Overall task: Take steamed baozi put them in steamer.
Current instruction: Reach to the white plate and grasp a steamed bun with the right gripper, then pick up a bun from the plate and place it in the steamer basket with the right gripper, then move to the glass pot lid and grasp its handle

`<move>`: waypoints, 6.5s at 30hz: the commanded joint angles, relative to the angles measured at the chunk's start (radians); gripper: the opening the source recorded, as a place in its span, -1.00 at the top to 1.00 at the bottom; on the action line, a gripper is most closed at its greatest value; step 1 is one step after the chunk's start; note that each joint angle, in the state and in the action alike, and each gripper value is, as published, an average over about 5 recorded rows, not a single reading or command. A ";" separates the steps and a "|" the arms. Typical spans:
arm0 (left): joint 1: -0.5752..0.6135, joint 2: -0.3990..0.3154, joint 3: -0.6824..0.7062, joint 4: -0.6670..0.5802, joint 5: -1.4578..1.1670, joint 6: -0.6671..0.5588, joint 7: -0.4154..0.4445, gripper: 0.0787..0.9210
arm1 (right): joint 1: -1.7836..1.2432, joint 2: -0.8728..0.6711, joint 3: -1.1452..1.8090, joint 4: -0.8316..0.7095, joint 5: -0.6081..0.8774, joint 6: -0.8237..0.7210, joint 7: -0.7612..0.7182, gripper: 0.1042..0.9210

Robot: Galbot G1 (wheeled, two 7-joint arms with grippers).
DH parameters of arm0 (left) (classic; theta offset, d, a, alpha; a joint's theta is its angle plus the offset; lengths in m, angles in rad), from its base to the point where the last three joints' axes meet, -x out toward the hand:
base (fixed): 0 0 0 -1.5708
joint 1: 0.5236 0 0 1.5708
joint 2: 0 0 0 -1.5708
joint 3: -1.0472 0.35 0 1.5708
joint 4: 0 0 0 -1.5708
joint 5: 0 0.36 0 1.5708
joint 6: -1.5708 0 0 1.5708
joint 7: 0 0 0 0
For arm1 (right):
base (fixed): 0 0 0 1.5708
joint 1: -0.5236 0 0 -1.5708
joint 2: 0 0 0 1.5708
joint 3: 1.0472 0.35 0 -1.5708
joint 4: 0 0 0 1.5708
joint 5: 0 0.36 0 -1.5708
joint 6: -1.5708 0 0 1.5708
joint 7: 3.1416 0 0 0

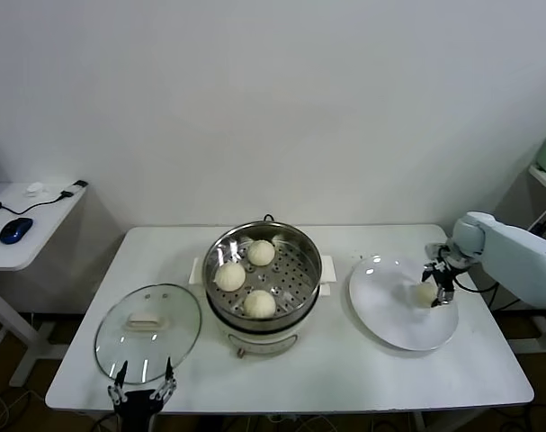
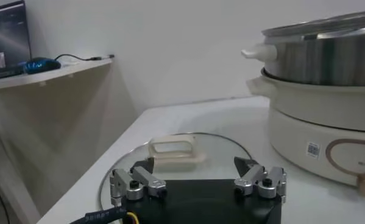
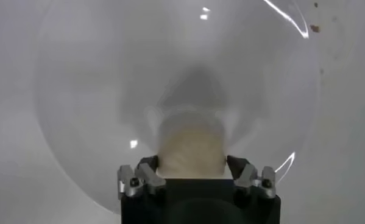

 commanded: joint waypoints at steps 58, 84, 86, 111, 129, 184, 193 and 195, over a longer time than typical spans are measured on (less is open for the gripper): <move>-0.004 0.029 0.018 -0.039 -0.019 0.014 0.007 -0.77 | 0.534 0.519 -0.552 0.538 0.742 -0.478 0.281 -0.45; -0.006 0.027 0.001 -0.064 -0.014 0.044 0.040 -0.77 | 0.334 0.117 0.214 0.491 0.709 -0.319 0.671 -0.76; -0.012 0.026 -0.004 -0.067 -0.025 0.058 0.040 -0.77 | 0.262 0.065 0.332 0.493 0.649 -0.309 0.751 -0.76; -0.161 0.112 -0.069 -0.050 -0.043 -0.002 0.101 -0.77 | -1.492 0.062 1.893 0.787 0.311 0.109 0.829 -0.76; -0.183 0.159 -0.090 0.190 0.807 -0.222 -0.223 -0.77 | -1.597 0.369 1.856 0.741 0.154 0.261 0.856 -0.76; -0.426 0.202 -0.039 0.536 1.304 0.021 -0.207 -0.08 | -1.642 0.430 1.849 0.834 0.104 0.209 0.877 -0.76; -0.427 0.190 -0.041 0.543 1.309 0.019 -0.207 0.52 | -1.651 0.426 1.850 0.847 0.104 0.209 0.876 -0.76; -0.426 0.189 -0.043 0.541 1.308 0.021 -0.206 0.64 | -1.654 0.425 1.851 0.851 0.103 0.209 0.876 -0.76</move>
